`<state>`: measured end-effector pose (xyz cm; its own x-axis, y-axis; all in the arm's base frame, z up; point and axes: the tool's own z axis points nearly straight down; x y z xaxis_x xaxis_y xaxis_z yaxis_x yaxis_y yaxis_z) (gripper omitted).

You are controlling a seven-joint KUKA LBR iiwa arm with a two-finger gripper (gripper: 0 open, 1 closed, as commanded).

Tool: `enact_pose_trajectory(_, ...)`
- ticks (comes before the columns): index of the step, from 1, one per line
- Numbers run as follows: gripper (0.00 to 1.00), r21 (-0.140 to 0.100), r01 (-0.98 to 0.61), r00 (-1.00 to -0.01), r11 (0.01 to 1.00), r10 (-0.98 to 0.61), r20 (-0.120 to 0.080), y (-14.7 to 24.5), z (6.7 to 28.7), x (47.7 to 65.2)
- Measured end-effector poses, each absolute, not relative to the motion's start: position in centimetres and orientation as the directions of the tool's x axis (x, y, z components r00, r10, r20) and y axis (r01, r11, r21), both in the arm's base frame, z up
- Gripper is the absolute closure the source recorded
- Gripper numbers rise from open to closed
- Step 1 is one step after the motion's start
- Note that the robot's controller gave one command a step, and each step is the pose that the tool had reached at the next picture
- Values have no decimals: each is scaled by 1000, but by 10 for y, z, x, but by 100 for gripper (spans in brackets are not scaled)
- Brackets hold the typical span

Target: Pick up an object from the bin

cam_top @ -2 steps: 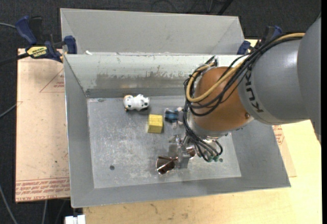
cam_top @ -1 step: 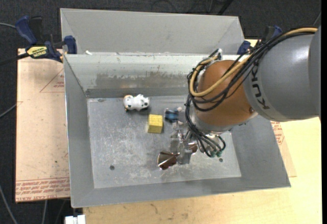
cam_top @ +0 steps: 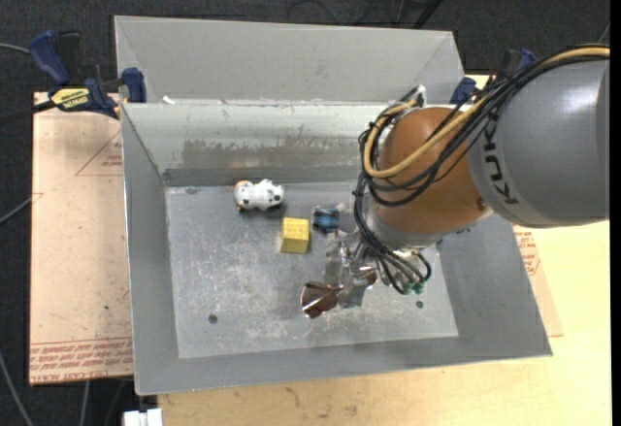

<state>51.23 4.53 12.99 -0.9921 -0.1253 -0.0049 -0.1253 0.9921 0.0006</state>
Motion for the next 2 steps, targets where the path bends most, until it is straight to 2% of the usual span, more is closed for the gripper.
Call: enact_pose_trajectory(2, 100, 1, -125, -992, 992, -125, 2, 46, 156, 511)
